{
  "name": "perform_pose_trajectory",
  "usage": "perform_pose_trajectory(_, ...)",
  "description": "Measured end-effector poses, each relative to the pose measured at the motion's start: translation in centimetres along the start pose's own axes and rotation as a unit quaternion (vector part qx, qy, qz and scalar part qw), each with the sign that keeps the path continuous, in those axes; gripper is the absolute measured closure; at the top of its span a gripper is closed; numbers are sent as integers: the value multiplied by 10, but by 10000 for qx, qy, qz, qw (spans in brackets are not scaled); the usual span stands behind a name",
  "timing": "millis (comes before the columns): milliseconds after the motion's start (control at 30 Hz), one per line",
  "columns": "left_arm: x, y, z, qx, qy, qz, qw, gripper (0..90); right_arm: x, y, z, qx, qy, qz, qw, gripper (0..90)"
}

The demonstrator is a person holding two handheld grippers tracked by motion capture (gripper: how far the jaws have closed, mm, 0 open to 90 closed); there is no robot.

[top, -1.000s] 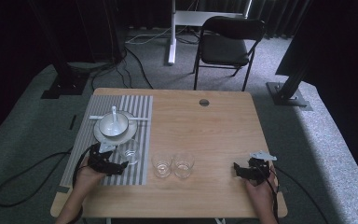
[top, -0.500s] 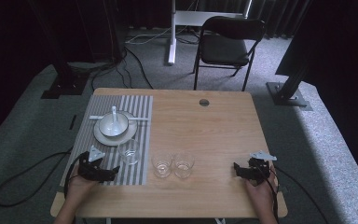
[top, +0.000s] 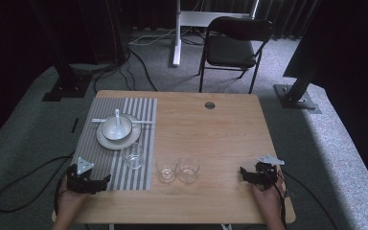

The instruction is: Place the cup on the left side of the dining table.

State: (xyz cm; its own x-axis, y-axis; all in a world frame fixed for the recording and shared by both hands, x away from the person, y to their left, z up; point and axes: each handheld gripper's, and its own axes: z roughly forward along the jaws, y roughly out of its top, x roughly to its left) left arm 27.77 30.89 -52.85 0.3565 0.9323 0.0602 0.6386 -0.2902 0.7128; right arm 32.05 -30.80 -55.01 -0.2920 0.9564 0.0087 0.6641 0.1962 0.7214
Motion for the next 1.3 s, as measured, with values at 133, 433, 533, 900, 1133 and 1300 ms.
perform_pose_trajectory(133, 4, -9, -6, -38, 78, -103, 9999, 11, 0, 0, 0, 0, 0, 1, 10000, 124)
perform_pose_trajectory(433, 12, -30, -26, -372, 422, -458, 9974, 12, 0, 0, 0, 0, 0, 3, 10000, 124)
perform_pose_trajectory(533, 14, -35, -30, -412, 455, -514, 9968, 11, 0, 0, 0, -1, -1, 1, 10000, 124)
perform_pose_trajectory(900, 20, -57, -45, -417, 609, -753, 9944, 12, 0, 0, 0, 0, 0, 0, 10000, 124)
perform_pose_trajectory(1133, 27, -71, -54, -533, 830, -991, 9902, 11, 0, 0, 0, -3, 1, 1, 10000, 124)
perform_pose_trajectory(1300, 28, -76, -56, -551, 833, -1080, 9891, 12, 0, 0, 0, -3, 1, -3, 10000, 124)
